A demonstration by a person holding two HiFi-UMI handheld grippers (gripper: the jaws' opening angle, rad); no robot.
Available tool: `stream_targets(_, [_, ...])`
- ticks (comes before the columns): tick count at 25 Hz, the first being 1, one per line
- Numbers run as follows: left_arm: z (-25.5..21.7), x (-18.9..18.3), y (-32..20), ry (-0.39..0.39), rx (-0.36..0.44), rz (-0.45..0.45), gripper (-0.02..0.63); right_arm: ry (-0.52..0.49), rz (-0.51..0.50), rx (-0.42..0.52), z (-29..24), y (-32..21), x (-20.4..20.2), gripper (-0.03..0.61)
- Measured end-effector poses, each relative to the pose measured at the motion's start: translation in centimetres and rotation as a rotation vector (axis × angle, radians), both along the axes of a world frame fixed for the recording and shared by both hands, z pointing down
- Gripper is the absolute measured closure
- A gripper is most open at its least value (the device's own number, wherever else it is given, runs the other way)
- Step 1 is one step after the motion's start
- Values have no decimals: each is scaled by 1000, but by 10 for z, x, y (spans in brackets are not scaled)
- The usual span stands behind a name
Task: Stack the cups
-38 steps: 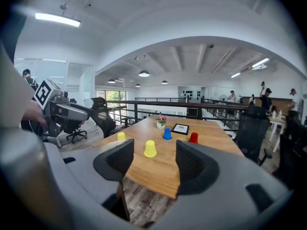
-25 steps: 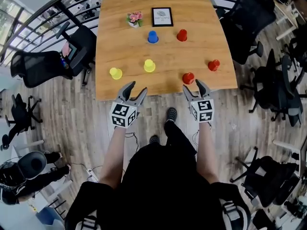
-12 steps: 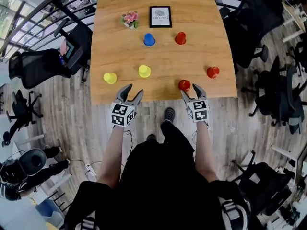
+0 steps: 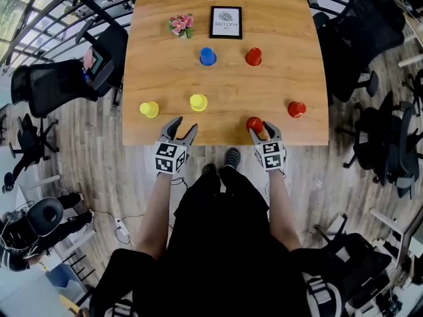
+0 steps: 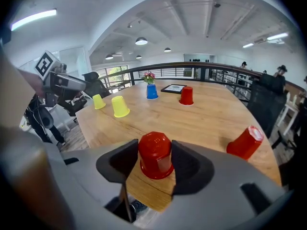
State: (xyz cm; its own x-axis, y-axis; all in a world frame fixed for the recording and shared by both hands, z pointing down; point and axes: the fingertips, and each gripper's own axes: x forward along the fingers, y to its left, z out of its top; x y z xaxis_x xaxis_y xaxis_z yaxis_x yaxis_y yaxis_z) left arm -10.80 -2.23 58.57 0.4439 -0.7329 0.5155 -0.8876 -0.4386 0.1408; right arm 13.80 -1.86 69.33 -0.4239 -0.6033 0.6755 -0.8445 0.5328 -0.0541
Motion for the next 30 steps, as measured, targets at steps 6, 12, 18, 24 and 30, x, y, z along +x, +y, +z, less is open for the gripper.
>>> stream_targets(6, [18,4,-13,23,-30,-8,368,26,-53,-17,-2,-12,-10,350])
stream_targets(12, [42,7,-36,16,-61,4,368,35,-85,-27,-3,-30,-26,350])
stream_targets(18, [79,3,-53,-100,-61,91,368,32,-100,-20,-5,-52,-41,350])
stream_targets(24, [90,7,-68,-92,-62,174,368,36,-57,-18,-2,-78,-52,348])
stream_targets(30, [103,17,-89,-141,-53,308,368,41,-24,-26,-3,-94,-71,348])
